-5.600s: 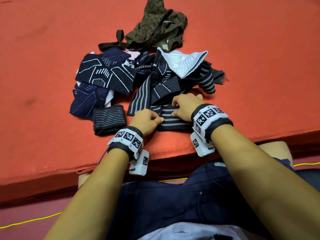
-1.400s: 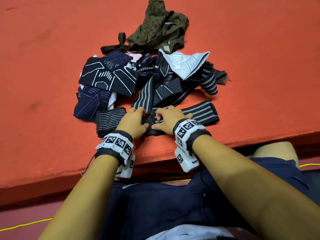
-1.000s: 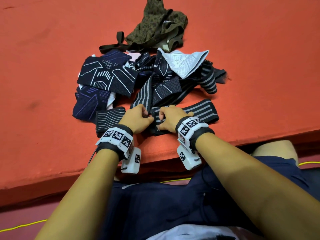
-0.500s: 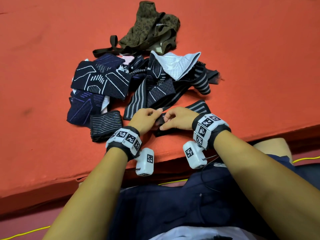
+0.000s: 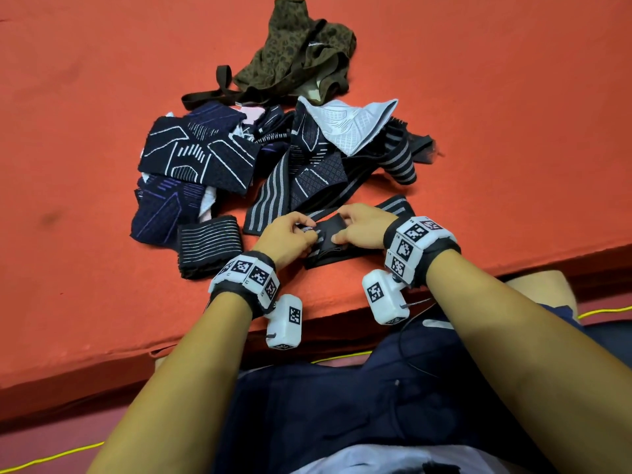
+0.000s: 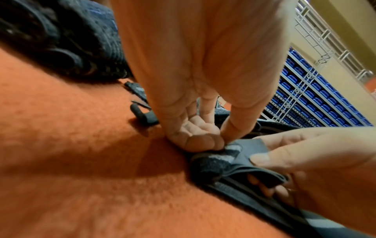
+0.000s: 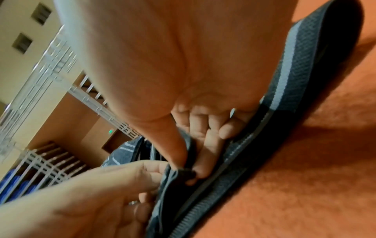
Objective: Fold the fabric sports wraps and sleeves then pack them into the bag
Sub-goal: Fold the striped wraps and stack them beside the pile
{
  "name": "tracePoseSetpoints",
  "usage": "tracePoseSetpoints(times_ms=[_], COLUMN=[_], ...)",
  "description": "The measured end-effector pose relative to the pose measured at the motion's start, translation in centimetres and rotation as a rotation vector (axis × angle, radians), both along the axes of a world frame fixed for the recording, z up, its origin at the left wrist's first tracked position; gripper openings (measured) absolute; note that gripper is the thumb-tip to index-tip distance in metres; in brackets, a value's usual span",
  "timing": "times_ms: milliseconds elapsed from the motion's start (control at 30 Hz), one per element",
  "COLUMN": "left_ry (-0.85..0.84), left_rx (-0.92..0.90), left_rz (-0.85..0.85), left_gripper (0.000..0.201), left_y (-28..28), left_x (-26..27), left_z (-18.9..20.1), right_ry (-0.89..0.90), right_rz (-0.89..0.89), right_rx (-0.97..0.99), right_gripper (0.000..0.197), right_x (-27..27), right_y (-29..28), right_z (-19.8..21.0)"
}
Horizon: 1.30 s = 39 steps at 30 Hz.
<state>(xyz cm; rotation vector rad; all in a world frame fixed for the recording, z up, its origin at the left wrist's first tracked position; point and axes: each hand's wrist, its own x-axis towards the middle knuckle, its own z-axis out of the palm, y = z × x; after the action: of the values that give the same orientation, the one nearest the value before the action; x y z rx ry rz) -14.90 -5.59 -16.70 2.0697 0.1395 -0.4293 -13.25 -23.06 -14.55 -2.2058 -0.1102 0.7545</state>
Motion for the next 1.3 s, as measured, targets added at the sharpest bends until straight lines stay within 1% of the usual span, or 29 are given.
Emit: tracePoseSetpoints(times_ms=[33, 100, 133, 167, 233, 300, 400, 467, 500, 533, 567, 600, 667, 733, 767, 800, 867, 900, 1100, 1200, 1300], left_ry=[-0.001, -0.001, -0.009, -0.027, -0.081, -0.122, -0.155, -0.174, -0.177, -0.179, -0.179, -0.178, -0.173, -0.164, -0.156, -0.145, -0.118, -0.107, -0.07, -0.057, -0.092], left_rx=[0.001, 0.0, 0.01, 0.042, 0.165, 0.244, 0.296, 0.319, 0.324, 0.326, 0.324, 0.319, 0.315, 0.316, 0.315, 0.309, 0.282, 0.262, 0.188, 0.198, 0.21], left_rz=[-0.001, 0.007, 0.014, 0.02, 0.023, 0.026, 0.023, 0.017, 0.015, 0.018, 0.021, 0.025, 0.029, 0.028, 0.026, 0.024, 0.016, 0.011, 0.023, 0.073, 0.148], left_gripper=[0.011, 0.017, 0.021, 0.026, 0.035, 0.04, 0.044, 0.046, 0.047, 0.049, 0.05, 0.051, 0.052, 0.051, 0.05, 0.05, 0.048, 0.047, 0.041, 0.04, 0.033], left_y=[0.0, 0.1, 0.1, 0.0, 0.0, -0.1, -0.4, -0.4, -0.4, -0.4, -0.4, -0.4, -0.3, -0.3, -0.3, -0.4, -0.5, -0.5, 0.7, 2.1, 3.3], left_x=[0.0, -0.1, -0.1, -0.1, -0.4, -0.7, -0.9, -0.8, -0.8, -0.8, -0.7, -0.7, -0.6, -0.6, -0.7, -0.7, -0.9, -1.0, -1.0, -0.8, -0.6], left_z=[0.0, -0.1, -0.2, -0.3, -0.4, -0.4, -0.3, -0.2, -0.2, -0.2, -0.3, -0.3, -0.3, -0.1, 0.0, -0.1, -0.2, -0.2, 0.6, 1.3, 2.0], right_ry=[-0.033, -0.101, -0.131, -0.154, -0.202, -0.257, -0.292, -0.286, -0.292, -0.321, -0.355, -0.379, -0.355, -0.272, -0.247, -0.235, -0.239, -0.244, -0.279, -0.299, -0.292], right_rz=[-0.02, -0.085, -0.107, -0.115, -0.125, -0.131, -0.095, -0.107, -0.126, -0.133, -0.135, -0.12, -0.048, -0.005, -0.018, -0.041, -0.078, -0.093, -0.129, -0.091, 0.01], right_rx=[-0.033, -0.078, -0.105, -0.148, -0.237, -0.313, -0.432, -0.492, -0.516, -0.514, -0.48, -0.425, -0.348, -0.325, -0.316, -0.311, -0.33, -0.345, -0.421, -0.392, -0.36], right_gripper=[0.024, 0.036, 0.038, 0.039, 0.038, 0.039, 0.04, 0.034, 0.041, 0.045, 0.039, 0.028, 0.015, 0.007, 0.007, 0.012, 0.02, 0.022, 0.019, 0.019, 0.021], right_x=[0.0, -0.3, -0.5, -0.6, -0.7, -1.0, -1.4, -1.4, -1.4, -1.3, -1.2, -1.2, -1.3, -1.6, -1.6, -1.7, -1.6, -1.6, -1.8, -2.0, -2.6], right_y=[0.0, 0.0, 0.0, 0.1, 0.2, 0.2, 0.1, 0.0, 0.0, 0.1, 0.3, 0.7, 1.5, 2.1, 2.1, 2.1, 1.9, 1.9, 2.0, 2.7, 4.0], right_z=[-0.1, -0.2, -0.4, -0.5, -0.5, -0.6, -0.6, 0.0, 0.4, 0.6, 0.8, 1.0, 1.0, 0.8, 0.7, 0.5, 0.2, 0.1, 0.0, 0.1, 0.3])
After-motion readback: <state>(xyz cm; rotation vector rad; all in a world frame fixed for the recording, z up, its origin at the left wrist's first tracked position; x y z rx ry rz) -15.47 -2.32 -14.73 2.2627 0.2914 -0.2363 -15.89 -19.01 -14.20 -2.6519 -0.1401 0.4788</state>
